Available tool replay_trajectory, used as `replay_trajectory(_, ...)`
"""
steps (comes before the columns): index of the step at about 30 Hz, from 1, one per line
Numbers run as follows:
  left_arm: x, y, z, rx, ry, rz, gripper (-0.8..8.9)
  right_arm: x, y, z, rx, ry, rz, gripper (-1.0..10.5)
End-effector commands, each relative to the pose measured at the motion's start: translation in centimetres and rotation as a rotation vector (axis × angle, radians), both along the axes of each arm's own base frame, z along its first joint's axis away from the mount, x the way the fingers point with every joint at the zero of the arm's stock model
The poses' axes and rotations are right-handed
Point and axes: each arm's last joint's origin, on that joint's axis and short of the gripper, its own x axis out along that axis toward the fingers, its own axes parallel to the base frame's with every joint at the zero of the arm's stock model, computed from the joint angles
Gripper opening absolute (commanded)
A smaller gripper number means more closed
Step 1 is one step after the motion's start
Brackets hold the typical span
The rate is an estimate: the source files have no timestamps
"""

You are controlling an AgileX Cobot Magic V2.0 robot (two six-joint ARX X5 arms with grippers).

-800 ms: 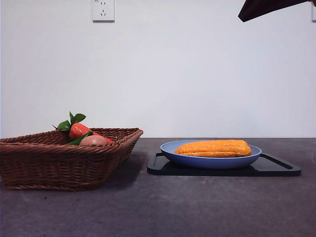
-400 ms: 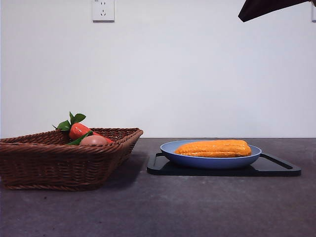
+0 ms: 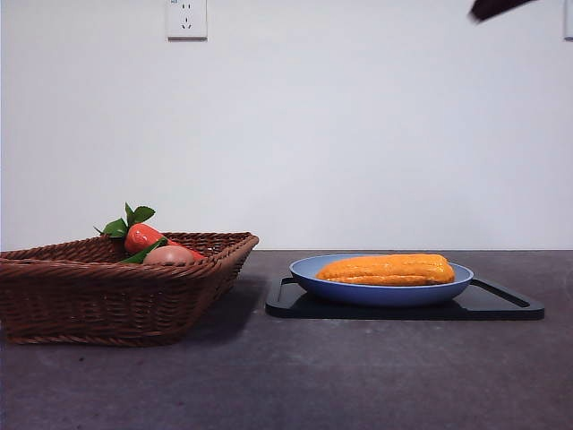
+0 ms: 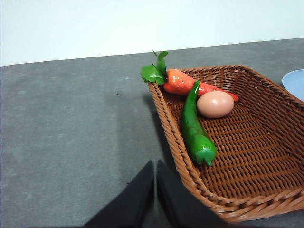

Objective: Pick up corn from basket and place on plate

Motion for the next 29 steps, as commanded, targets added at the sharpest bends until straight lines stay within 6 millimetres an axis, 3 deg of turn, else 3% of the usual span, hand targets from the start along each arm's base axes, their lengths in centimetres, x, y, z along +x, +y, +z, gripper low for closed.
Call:
replay_trajectory(1, 0.1, 0.0, -0.9, -0.006, 0.023, 0.004, 0.08, -1.0, -0.8, 0.4, 0.006, -0.097, -0.021, 0.0)
replay_trajectory(7, 0.1, 0.0, -0.9, -0.006, 0.023, 0.004, 0.08, -4.4, -3.8, -2.2, 0.067, -0.314, -0.181, 0.0)
replay_trajectory(15, 0.1, 0.0, -0.9, -0.006, 0.023, 0.004, 0.08, -8.0, -5.5, -8.6, 0.050, -0.476, -0.383, 0.0)
replay_trajectory(21, 0.1, 0.0, -0.9, -0.006, 0.023, 0.004, 0.08, -9.0, -5.7, -13.3, 0.037, -0.462, -0.430, 0.0)
replay_trajectory(29, 0.1, 0.0, -0.9, -0.006, 0.023, 0.004, 0.08, -9.0, -5.7, -17.6, 0.038, -0.442, -0.430, 0.0)
